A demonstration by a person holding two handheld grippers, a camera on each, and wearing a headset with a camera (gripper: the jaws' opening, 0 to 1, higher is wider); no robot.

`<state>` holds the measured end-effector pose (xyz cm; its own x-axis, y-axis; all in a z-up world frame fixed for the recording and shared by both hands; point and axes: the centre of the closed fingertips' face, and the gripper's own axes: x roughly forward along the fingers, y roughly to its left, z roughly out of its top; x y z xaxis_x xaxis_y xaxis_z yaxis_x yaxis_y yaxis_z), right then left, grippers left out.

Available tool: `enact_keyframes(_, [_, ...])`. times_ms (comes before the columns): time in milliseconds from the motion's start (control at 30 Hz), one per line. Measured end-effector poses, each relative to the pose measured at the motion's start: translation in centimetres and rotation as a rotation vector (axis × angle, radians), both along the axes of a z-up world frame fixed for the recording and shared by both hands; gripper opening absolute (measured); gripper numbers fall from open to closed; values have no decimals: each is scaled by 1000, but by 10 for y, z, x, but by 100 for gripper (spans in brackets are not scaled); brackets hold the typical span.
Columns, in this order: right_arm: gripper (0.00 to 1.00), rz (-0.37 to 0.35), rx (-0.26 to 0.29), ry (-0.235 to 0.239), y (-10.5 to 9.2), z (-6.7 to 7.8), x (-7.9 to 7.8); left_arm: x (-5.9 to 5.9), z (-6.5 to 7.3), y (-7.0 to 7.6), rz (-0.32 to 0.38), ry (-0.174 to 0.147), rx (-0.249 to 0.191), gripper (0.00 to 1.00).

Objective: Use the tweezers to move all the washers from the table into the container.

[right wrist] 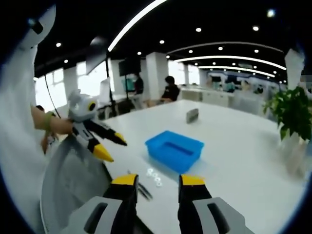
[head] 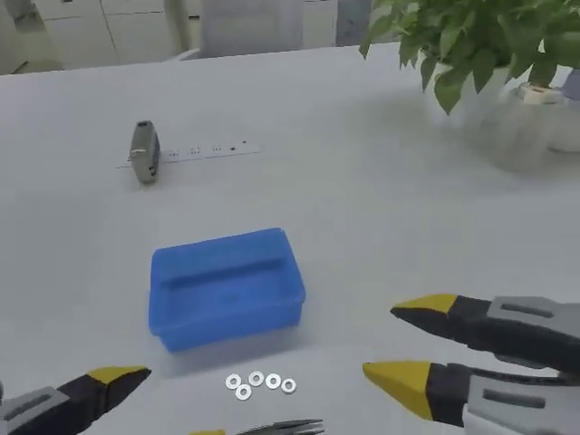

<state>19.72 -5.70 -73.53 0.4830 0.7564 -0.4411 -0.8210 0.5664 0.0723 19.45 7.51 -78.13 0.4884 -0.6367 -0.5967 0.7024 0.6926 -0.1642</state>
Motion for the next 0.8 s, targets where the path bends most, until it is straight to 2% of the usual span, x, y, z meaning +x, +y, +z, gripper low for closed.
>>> enact_keyframes(33, [26,32,-6,14,3,-3,-4,-3,-8,3,-40,-4,65,45])
enact_keyframes(67, [23,65,-21,28,7,-8,-8,-6,-13,6,-55,4,101,43])
enact_keyframes(100, [19,97,-33,48,11,-12,-13,-11,-18,8,-80,25,132,41])
enact_keyframes(133, [17,134,-57,78,16,-19,-17,-15,-24,11,-123,37,161,39])
enact_keyframes(167, [16,161,-77,88,20,-23,-20,-16,-28,15,-134,46,181,35])
enact_keyframes(200, [15,196,-112,95,26,-30,-22,-21,-34,18,-146,77,202,32])
enact_keyframes(233, [16,226,-139,107,30,-35,-24,-22,-37,17,-161,88,192,29])
enact_keyframes(267, [16,255,-188,104,34,-42,-24,-22,-41,18,-158,110,189,27])
enact_keyframes(300, [16,275,-215,96,38,-47,-23,-22,-44,18,-167,116,188,25])
enact_keyframes(333, [15,299,-230,109,43,-52,-23,-24,-49,20,-183,140,208,22])
enact_keyframes(400, [15,301,-232,115,51,-57,-19,-21,-57,23,-212,133,263,22])
enact_keyframes(467, [14,322,-258,136,56,-66,-18,-20,-62,24,-252,132,302,22])
enact_keyframes(500, [13,332,-286,139,56,-72,-16,-19,-64,25,-265,142,325,20])
enact_keyframes(533, [13,337,-312,134,56,-76,-15,-17,-63,24,-275,132,335,17])
enact_keyframes(567, [13,341,-346,150,54,-83,-15,-15,-63,23,-291,122,348,16])
enact_keyframes(633, [12,335,-383,155,51,-91,-11,-8,-63,23,-294,129,344,15])
enact_keyframes(667, [12,294,-406,164,47,-95,-6,-5,-63,21,-295,131,343,16])
enact_keyframes(700, [11,284,-411,169,46,-97,-4,-3,-63,17,-317,123,335,19])
enact_keyframes(767, [8,261,-392,179,46,-96,-1,1,-65,12,-328,125,338,21])
enact_keyframes(800, [8,252,-380,184,46,-96,0,4,-68,10,-353,135,350,18])
